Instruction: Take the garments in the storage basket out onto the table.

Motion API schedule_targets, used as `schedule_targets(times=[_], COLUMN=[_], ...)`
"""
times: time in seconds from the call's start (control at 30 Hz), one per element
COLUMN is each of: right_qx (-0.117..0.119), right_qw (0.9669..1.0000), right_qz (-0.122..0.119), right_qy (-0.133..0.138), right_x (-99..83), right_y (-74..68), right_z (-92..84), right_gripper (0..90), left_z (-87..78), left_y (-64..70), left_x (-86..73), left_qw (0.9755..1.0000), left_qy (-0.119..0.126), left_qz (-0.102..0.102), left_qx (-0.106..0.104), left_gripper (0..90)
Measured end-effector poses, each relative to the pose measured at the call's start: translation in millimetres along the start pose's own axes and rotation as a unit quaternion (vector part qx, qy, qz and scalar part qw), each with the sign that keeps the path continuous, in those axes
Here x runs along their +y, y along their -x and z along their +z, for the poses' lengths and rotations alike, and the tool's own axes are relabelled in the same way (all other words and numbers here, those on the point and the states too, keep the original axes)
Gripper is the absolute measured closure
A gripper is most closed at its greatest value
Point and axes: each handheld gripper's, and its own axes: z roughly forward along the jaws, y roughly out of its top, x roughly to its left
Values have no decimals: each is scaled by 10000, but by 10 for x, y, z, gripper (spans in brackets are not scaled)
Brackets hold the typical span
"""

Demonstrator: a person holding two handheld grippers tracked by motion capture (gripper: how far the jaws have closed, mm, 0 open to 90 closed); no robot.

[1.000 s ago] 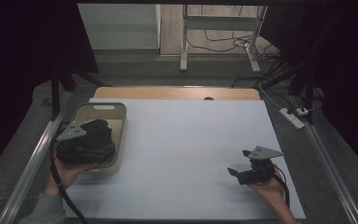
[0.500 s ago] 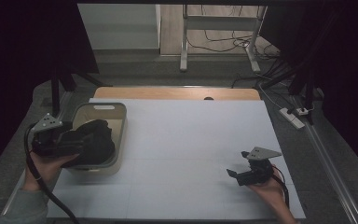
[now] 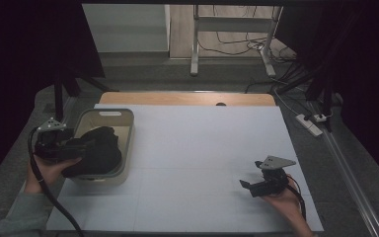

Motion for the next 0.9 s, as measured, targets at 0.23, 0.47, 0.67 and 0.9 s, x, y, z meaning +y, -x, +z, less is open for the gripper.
schedule_targets(times=[0.23, 0.47, 0.67, 0.9], right_qx=[-11, -9, 2, 24], right_qw=[10000, 10000, 9999, 9999], right_qz=[-16, -43, -50, -46], right_qy=[-44, -89, -121, -163], right_x=[-5, -7, -9, -11], right_y=[-7, -9, -12, -17], right_z=[15, 25, 34, 43], right_gripper=[65, 65, 65, 66], left_z=[105, 227, 285, 343], left_y=[-103, -157, -196, -212], left_x=[-38, -119, -183, -197], left_qw=[9997, 9984, 9975, 9943], left_qy=[-213, -532, -668, -977], left_qz=[-116, -179, -233, -319], left_qx=[-3, -67, -34, -291], left_gripper=[97, 82, 67, 61])
